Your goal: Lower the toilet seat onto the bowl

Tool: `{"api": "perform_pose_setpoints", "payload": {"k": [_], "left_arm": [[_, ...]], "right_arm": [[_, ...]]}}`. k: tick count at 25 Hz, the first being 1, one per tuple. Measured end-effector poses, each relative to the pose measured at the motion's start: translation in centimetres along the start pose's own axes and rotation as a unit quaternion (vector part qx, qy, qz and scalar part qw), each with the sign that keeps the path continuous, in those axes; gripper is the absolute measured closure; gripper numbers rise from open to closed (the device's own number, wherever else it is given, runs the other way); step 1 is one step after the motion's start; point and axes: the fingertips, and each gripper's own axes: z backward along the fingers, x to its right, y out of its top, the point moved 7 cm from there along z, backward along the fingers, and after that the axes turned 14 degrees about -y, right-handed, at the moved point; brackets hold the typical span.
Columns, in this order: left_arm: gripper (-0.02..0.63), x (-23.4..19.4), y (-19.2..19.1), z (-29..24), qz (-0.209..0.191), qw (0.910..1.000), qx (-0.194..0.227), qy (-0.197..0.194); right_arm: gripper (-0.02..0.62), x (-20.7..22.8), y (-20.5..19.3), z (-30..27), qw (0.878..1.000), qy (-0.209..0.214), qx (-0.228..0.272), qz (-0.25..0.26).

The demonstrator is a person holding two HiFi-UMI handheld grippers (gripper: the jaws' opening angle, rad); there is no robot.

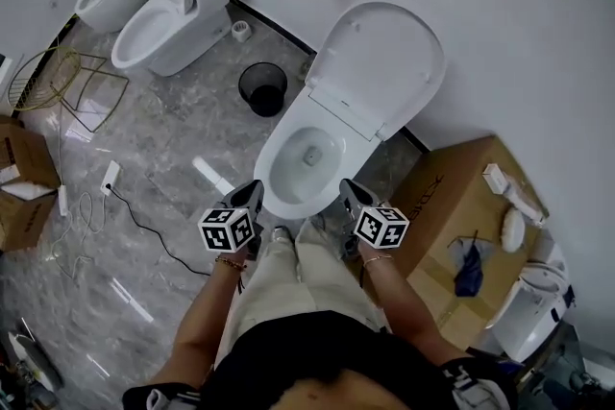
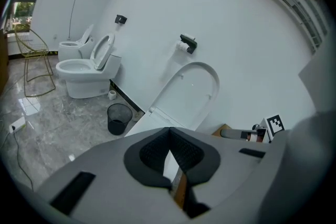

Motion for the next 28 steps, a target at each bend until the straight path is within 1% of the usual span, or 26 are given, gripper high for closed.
{"api": "perform_pose_setpoints", "payload": {"k": [4,7,10,13,15,18,20,22,24,26,28], "left_arm": [[0.603,1.9,2.0,1.4,-0.036,0.9993,0.006,0.004],[0.603,3.8,3.4,2.7,-0.071,0.9974,0.013,0.007],[0.603,5.6,4.5,4.1,-0.099,0.9945,0.032,0.011],[0.603,6.9,5.5,5.1,-0.12,0.9914,0.05,0.019],[0.603,7.7,5.8,5.7,-0.13,0.9896,0.057,0.023],[0.603,8.7,6.6,6.5,-0.15,0.986,0.068,0.027],[0.603,9.3,7.1,6.8,-0.161,0.9836,0.077,0.027],[0.603,9.9,7.6,7.1,-0.171,0.9811,0.086,0.027],[0.603,10.6,8.3,7.5,-0.182,0.9781,0.096,0.03],[0.603,11.3,8.9,7.9,-0.194,0.9739,0.112,0.034],[0.603,11.9,9.5,8.2,-0.205,0.9694,0.129,0.04]], "right_arm": [[0.591,-1.9,2.6,2.1,0.999,0.027,0.029,0.005],[0.591,-3.6,4.5,3.9,0.997,0.046,0.056,0.04],[0.591,-5.2,6.1,5.5,0.991,0.055,0.083,0.088],[0.591,-6.2,7.4,7.0,0.982,0.055,0.113,0.139],[0.591,-6.8,8.0,8.0,0.977,0.056,0.13,0.161],[0.591,-7.7,8.8,9.2,0.969,0.056,0.157,0.181],[0.591,-8.2,9.4,10.0,0.963,0.046,0.178,0.198],[0.591,-8.7,9.9,10.9,0.953,0.034,0.204,0.22],[0.591,-9.3,10.6,11.8,0.942,0.033,0.234,0.239],[0.591,-9.5,11.1,12.4,0.934,0.034,0.259,0.243],[0.591,-9.4,11.4,12.6,0.93,0.03,0.273,0.245]]}}
